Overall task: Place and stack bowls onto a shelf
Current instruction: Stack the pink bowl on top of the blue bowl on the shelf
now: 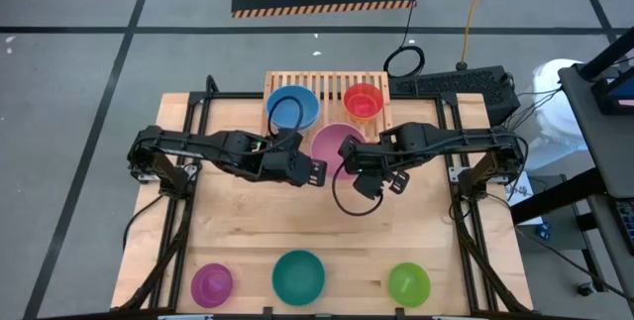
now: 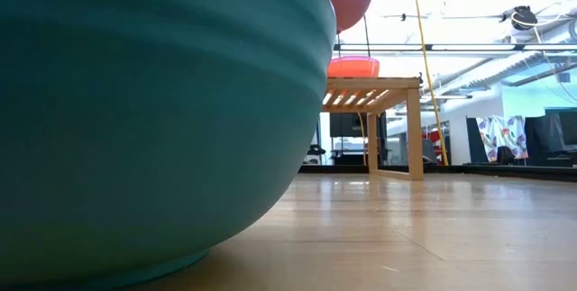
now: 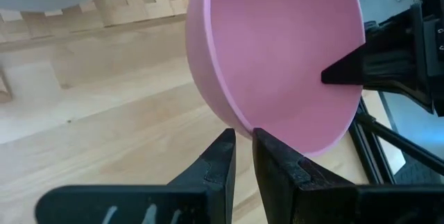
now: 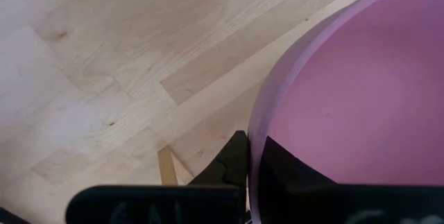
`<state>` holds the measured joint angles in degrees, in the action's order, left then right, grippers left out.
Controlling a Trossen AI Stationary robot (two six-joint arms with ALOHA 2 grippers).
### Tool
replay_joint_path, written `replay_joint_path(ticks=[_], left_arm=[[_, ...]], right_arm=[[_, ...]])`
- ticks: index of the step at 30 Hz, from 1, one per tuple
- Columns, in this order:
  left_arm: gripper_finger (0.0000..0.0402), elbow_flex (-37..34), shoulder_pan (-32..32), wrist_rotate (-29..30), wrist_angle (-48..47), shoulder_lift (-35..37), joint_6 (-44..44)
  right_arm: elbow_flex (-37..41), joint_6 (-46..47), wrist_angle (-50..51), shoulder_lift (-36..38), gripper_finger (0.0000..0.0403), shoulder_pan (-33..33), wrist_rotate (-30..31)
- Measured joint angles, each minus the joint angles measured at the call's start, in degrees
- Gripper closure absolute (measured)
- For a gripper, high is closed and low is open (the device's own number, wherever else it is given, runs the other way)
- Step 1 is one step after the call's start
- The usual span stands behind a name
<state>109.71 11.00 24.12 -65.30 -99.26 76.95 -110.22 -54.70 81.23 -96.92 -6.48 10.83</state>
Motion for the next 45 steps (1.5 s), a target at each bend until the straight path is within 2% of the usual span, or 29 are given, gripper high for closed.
replay_joint_path(ticks=[27,33,45], left_arm=[[0.0346,0.1,-2.3,-0.4,1.8,0.2,-1.7],[0.0346,0.1,-0.8,3.8,2.7,1.5,-5.8],[0.0346,0.1,2.3,11.7,0.6,6.6,-15.4]], right_arm=[[0.1,-3.4,-2.4,-0.1,0.0403,0.1,0.0],[0.0,-3.6,-3.1,-0.1,0.0403,1.2,3.4],[0.0,-2.0,-10.1,1.8,0.0403,3.2,1.0]])
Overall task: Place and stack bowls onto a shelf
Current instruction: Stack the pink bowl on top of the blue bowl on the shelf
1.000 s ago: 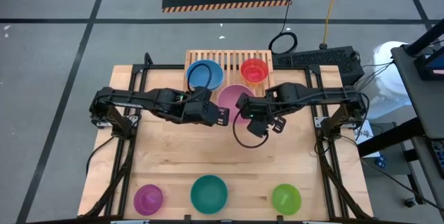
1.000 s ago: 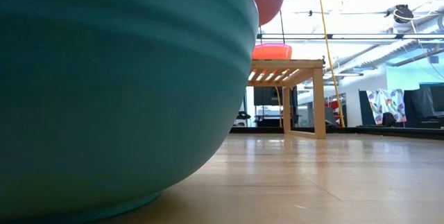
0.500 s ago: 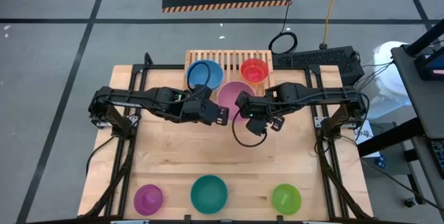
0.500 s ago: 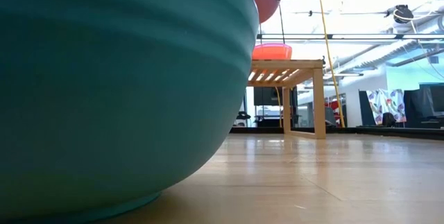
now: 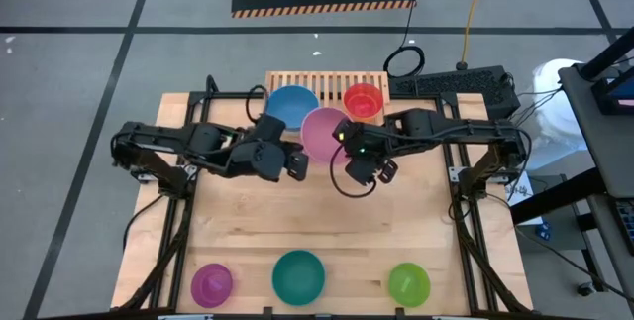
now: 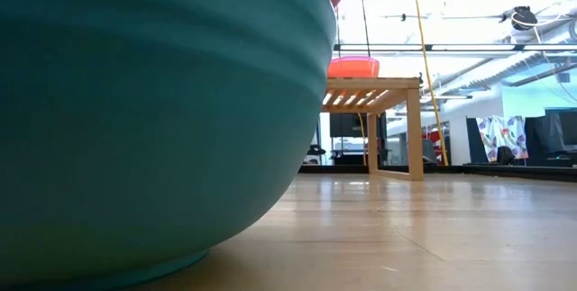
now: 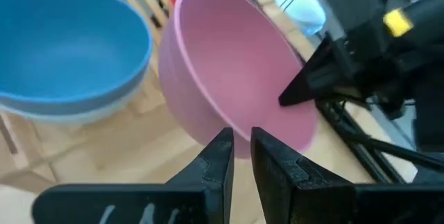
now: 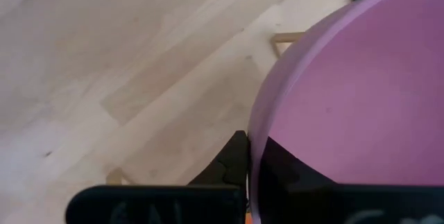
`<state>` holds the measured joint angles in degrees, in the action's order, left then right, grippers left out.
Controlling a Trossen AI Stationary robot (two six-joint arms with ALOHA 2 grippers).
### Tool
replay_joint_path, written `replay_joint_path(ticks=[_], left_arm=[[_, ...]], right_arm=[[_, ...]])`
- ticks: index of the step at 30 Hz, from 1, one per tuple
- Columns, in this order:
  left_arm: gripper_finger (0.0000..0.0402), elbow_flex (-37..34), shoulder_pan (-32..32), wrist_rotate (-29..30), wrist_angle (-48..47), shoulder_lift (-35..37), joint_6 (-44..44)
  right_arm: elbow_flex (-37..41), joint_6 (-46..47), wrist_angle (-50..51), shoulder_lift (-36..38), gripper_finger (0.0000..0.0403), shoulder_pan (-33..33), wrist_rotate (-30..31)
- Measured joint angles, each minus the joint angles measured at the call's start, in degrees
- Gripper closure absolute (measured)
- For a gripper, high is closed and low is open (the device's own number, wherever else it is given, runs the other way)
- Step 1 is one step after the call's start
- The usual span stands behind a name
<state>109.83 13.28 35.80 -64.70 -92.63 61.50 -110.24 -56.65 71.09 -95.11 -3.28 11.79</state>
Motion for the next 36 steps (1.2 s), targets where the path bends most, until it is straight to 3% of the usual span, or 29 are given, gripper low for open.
replay_joint_path(ticks=[6,15,21,31,36], left_arm=[[0.0346,0.0,0.3,1.6,-10.1,2.6,-1.1],[0.0346,0.0,0.7,2.9,-25.4,4.9,3.8],[0.0346,0.0,1.5,3.1,-25.3,7.0,2.7],[0.0346,0.0,1.5,3.3,-25.3,9.7,-2.1],[0.0346,-0.1,0.7,3.5,-25.4,11.2,-3.3]], right_arm=[[0.0,3.7,-4.5,1.7,0.0403,1.9,0.0],[-0.2,5.3,-14.6,2.1,0.0403,5.8,0.0],[-5.4,10.8,-16.5,2.1,0.0403,9.7,-5.8],[-10.6,14.5,-16.6,2.0,0.0403,13.4,-6.4],[-10.7,17.6,-17.2,-0.1,0.0403,15.5,-15.3]])
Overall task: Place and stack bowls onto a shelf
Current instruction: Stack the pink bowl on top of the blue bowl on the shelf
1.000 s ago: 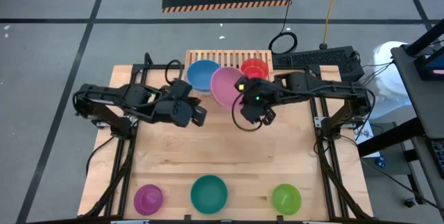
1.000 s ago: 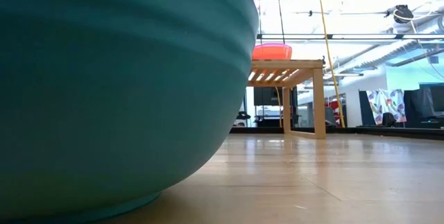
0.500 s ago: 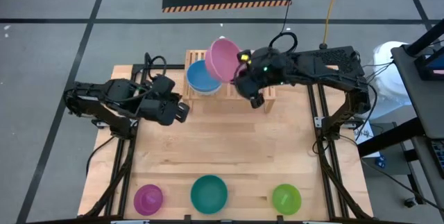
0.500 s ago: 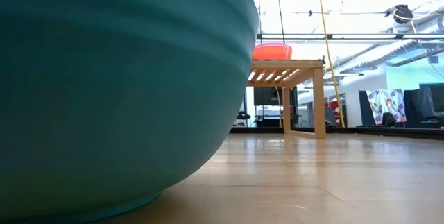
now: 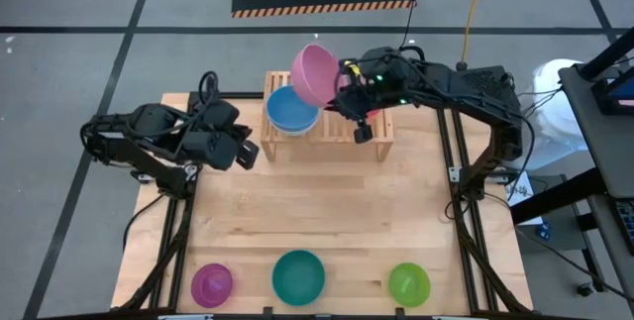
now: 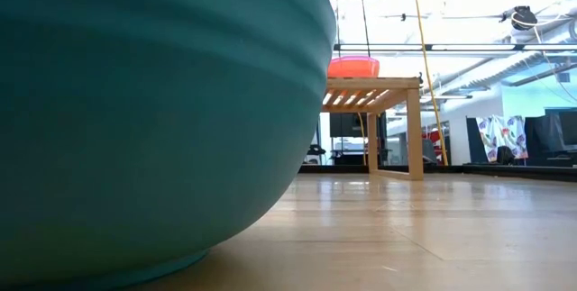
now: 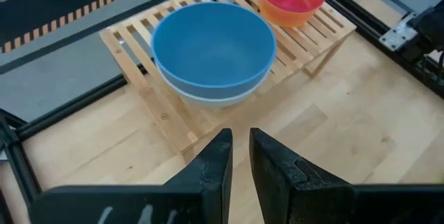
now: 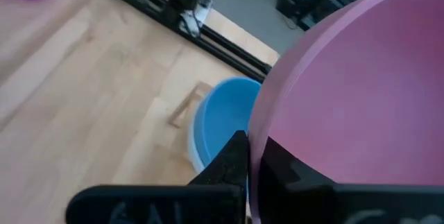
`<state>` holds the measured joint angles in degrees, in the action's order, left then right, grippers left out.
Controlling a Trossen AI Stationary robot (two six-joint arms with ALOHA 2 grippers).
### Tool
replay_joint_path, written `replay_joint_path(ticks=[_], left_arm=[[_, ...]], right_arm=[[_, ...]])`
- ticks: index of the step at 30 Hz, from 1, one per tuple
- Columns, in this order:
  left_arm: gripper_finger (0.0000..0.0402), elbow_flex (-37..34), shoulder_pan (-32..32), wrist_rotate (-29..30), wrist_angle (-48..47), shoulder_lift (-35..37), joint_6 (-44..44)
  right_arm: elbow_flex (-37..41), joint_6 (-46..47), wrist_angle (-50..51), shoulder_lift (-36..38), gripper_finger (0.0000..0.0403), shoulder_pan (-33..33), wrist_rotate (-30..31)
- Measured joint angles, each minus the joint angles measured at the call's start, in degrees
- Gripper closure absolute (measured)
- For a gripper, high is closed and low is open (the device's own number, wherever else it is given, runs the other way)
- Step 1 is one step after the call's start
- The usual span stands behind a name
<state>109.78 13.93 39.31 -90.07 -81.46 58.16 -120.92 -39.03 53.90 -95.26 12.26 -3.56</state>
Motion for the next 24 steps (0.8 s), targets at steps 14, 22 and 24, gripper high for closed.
replay_joint_path(ticks=[14,22,24], left_arm=[[0.0346,0.0,0.0,-0.7,0.0,0.2,-0.7],[0.0346,0.0,0.0,-0.8,0.0,0.2,-1.5],[0.0346,0.0,0.0,-0.8,0.1,0.2,-1.5]], right_arm=[[0.0,5.1,-8.1,-7.4,0.0403,4.9,-6.9],[0.0,6.9,-3.0,-9.8,0.0403,6.1,-10.2],[0.0,6.9,-0.8,-9.7,0.0403,6.1,-10.1]])
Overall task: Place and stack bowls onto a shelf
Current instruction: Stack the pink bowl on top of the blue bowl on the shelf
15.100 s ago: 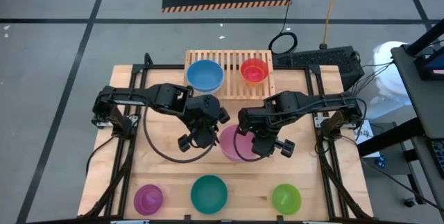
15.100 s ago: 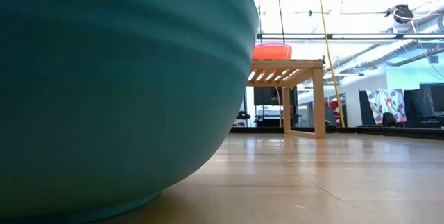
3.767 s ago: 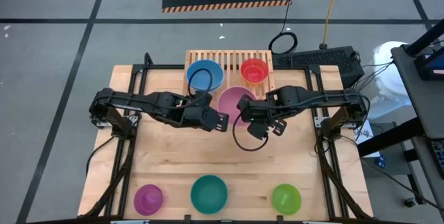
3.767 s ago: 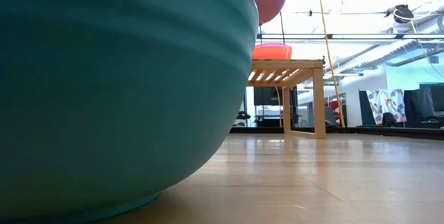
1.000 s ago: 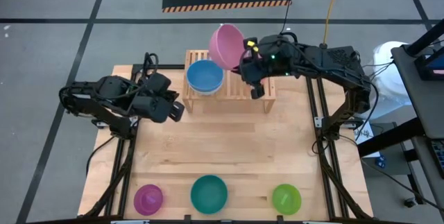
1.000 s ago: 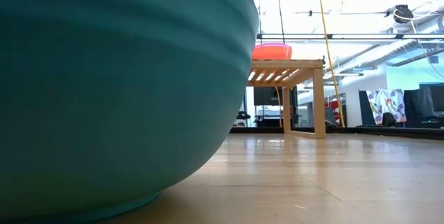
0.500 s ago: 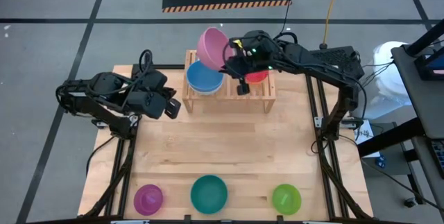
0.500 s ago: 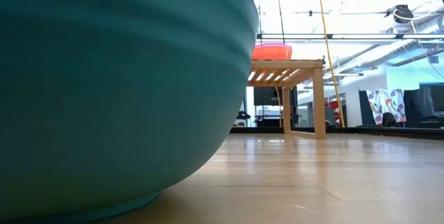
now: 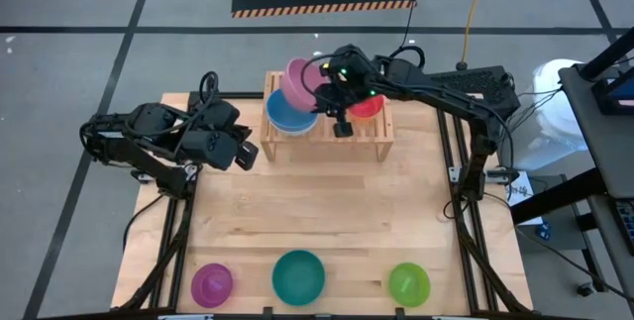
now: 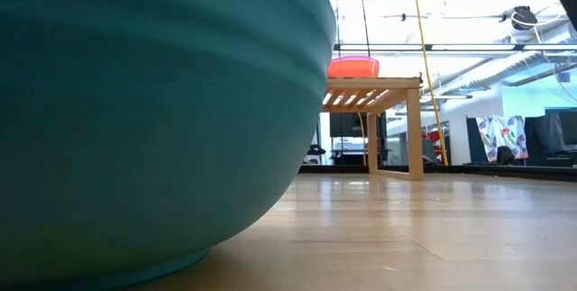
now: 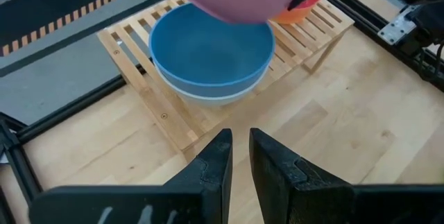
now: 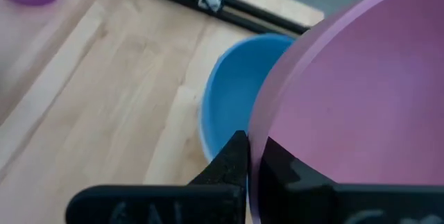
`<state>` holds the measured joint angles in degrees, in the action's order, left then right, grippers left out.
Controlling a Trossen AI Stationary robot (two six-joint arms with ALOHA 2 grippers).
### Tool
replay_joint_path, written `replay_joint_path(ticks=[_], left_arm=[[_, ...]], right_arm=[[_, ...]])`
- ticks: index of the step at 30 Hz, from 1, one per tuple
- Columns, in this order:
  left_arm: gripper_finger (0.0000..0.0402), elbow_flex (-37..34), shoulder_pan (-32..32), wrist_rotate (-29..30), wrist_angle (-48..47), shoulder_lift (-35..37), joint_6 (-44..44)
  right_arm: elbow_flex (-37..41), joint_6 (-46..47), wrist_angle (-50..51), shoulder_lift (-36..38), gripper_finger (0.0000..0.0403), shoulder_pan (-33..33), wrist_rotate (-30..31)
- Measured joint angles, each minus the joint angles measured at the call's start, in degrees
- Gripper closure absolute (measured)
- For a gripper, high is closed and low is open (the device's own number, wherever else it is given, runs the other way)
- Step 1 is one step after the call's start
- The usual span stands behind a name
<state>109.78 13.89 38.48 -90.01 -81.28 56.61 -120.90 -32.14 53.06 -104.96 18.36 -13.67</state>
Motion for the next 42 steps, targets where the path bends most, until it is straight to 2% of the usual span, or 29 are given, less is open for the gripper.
replay_joint_path(ticks=[6,11,14,30,36,42], left_arm=[[0.0346,0.0,0.0,0.0,0.0,0.0,-1.0],[0.0346,0.0,0.0,0.0,0.0,0.0,-1.0],[0.0346,0.0,0.0,0.0,0.0,0.0,-1.0],[0.0346,0.0,0.0,0.0,0.0,0.0,-0.6],[0.0346,0.0,0.0,0.0,0.0,0.0,-0.6],[0.0346,0.0,0.0,0.0,0.0,0.0,-0.7]], right_arm=[[0.0,-0.2,3.5,0.0,0.0403,-0.1,-0.1],[1.7,-5.8,5.9,0.1,0.0403,-0.4,0.0],[2.9,-6.2,6.1,-0.1,0.0403,-0.5,0.0],[11.0,-10.6,-2.5,0.0,0.0403,-0.5,0.0],[11.1,-10.3,-5.4,0.0,0.0401,-0.5,0.1],[11.1,-7.6,-7.1,0.1,0.0382,-0.5,0.2]])
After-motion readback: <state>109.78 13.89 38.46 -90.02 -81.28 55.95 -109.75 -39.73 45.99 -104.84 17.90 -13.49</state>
